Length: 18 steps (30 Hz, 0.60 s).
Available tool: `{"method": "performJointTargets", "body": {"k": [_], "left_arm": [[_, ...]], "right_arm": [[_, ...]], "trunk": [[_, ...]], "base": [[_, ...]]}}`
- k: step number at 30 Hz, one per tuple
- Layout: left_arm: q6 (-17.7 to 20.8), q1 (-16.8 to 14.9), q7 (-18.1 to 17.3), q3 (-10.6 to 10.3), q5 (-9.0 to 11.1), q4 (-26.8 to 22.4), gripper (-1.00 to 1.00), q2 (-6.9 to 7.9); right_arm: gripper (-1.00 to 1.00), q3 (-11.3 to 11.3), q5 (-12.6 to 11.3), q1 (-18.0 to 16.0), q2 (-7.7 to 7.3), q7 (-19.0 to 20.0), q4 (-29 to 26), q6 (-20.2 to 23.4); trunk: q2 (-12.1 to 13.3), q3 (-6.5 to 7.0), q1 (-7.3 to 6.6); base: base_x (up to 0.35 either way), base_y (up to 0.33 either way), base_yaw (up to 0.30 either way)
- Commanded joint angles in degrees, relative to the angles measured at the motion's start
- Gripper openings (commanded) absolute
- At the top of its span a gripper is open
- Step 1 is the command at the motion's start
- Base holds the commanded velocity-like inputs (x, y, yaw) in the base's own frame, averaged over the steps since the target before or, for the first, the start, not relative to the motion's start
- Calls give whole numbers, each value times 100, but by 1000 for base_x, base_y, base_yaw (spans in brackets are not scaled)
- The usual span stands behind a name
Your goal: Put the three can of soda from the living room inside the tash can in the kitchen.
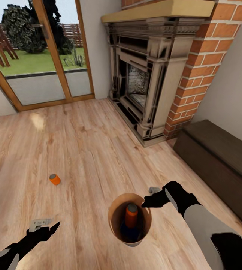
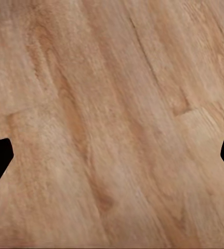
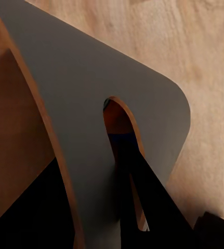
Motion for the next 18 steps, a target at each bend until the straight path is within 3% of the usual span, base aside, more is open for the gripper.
{"method": "performJointTargets", "body": {"k": [1, 10, 18], "left_arm": [[1, -2, 4, 2, 3, 40, 100, 0], [4, -4, 10, 5, 6, 109, 100, 0], [-4, -4, 11, 6, 6, 108, 100, 0]], "right_arm": [[-100, -15, -145, -1, 0, 22, 0, 62], [-100, -15, -141, -1, -3, 17, -1, 62], [-100, -23, -141, -1, -3, 20, 0, 62]], "trunk": [[0, 1, 0], [0, 1, 0], [0, 1, 0]], "base": [[191, 226, 252], [233, 200, 252], [318, 19, 220]]}}
